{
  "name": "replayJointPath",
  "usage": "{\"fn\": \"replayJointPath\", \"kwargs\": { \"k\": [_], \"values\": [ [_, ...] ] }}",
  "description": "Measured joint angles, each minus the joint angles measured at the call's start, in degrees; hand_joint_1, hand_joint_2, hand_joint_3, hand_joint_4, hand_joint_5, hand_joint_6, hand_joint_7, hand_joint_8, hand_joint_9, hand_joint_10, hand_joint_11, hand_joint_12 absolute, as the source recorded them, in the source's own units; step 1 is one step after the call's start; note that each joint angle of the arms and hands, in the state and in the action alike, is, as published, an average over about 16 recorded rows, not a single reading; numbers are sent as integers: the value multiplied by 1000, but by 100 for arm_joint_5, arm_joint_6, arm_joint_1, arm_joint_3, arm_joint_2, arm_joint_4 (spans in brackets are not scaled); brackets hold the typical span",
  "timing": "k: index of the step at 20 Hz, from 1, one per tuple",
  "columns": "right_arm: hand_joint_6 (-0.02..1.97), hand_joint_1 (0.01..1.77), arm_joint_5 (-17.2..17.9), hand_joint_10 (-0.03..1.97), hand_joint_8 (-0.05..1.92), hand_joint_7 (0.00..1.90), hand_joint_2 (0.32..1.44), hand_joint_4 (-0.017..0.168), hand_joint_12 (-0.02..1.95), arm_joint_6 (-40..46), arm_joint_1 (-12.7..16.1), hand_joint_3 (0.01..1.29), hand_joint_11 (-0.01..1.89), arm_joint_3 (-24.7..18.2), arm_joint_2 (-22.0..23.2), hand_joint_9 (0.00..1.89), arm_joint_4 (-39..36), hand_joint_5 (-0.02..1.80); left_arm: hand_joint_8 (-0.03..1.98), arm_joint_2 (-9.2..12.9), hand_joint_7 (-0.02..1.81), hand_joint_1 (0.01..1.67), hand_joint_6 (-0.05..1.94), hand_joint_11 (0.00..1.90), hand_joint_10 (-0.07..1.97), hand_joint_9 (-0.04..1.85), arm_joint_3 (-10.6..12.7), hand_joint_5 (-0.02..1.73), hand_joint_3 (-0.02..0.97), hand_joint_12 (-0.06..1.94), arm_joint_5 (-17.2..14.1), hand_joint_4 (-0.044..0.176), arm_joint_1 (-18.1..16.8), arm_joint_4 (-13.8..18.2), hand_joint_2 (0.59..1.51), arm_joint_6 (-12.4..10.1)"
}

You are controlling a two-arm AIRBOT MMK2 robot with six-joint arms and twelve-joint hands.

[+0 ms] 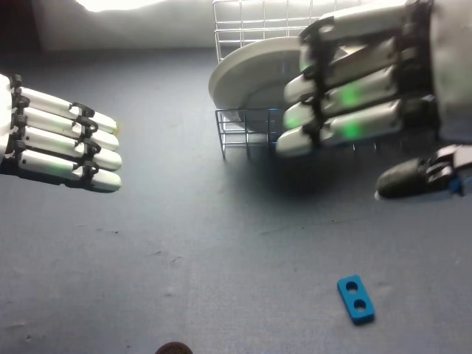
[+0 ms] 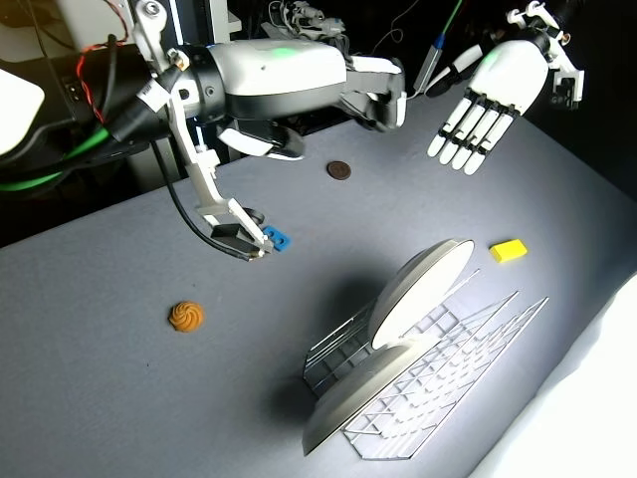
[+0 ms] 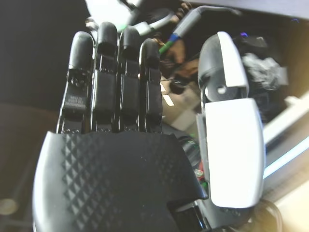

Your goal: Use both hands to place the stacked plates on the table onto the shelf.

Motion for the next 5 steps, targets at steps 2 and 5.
{"fn": "replayJointPath", "kwargs": {
  "k": [2,5],
  "values": [
    [106,824,220,77,73,728,1077,4,1243,116,-23,16,205,8,44,713,-109,625,31,8,143,14,19,20,45,116,-18,107,15,164,-5,2,-10,-2,1100,-2],
    [131,806,468,97,93,749,1073,4,1231,216,-48,16,228,22,97,733,-184,642,42,24,184,14,21,22,58,149,-41,134,15,219,-9,2,-30,0,1102,-5]
  ]
}}
